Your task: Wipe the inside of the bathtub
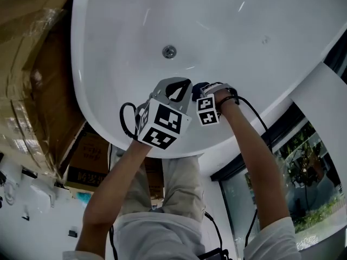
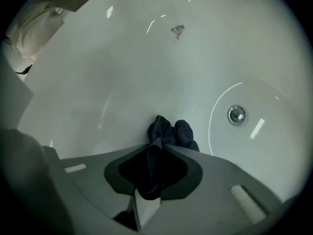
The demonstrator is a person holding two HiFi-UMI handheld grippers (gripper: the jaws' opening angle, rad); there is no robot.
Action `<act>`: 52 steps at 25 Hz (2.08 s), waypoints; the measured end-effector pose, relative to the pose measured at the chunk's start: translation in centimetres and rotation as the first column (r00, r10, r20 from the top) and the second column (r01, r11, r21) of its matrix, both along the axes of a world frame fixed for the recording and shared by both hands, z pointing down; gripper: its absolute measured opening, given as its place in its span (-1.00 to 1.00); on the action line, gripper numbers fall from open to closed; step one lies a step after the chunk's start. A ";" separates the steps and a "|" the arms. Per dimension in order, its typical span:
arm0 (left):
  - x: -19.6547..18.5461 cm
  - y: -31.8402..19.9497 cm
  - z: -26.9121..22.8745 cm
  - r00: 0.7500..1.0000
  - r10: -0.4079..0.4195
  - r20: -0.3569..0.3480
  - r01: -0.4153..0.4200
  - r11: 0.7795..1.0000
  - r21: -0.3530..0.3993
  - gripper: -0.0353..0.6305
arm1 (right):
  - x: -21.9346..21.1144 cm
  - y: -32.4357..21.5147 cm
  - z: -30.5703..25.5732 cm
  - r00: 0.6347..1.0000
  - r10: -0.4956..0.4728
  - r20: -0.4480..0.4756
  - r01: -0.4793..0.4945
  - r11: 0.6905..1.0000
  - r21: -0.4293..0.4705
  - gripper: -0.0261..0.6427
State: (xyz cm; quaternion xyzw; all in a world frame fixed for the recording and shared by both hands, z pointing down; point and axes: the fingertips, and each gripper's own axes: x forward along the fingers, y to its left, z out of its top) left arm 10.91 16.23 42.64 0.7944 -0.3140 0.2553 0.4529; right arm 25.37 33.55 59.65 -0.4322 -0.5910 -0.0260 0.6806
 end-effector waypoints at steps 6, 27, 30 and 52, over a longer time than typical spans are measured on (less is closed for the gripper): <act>-2.0 1.3 -2.7 1.000 0.016 0.017 -0.016 1.000 0.012 -0.90 | -2.9 1.6 -2.9 0.982 0.188 0.019 -0.187 0.981 -0.042 -0.74; -3.6 -0.2 -22.9 0.995 0.073 0.075 -0.083 0.987 0.140 -0.90 | -11.0 -11.3 -27.0 0.240 0.908 0.343 -0.961 0.271 -0.047 -0.73; -4.1 -0.6 -26.6 0.993 0.081 0.089 -0.096 0.980 0.172 -0.90 | -11.7 -13.8 -31.9 0.127 0.900 0.418 -0.979 0.182 -0.095 -0.73; -8.3 2.0 -53.0 0.998 0.017 0.054 -0.041 0.877 0.479 -0.90 | -12.2 -18.6 -68.2 -0.206 0.566 0.798 -0.960 0.038 -0.276 -0.73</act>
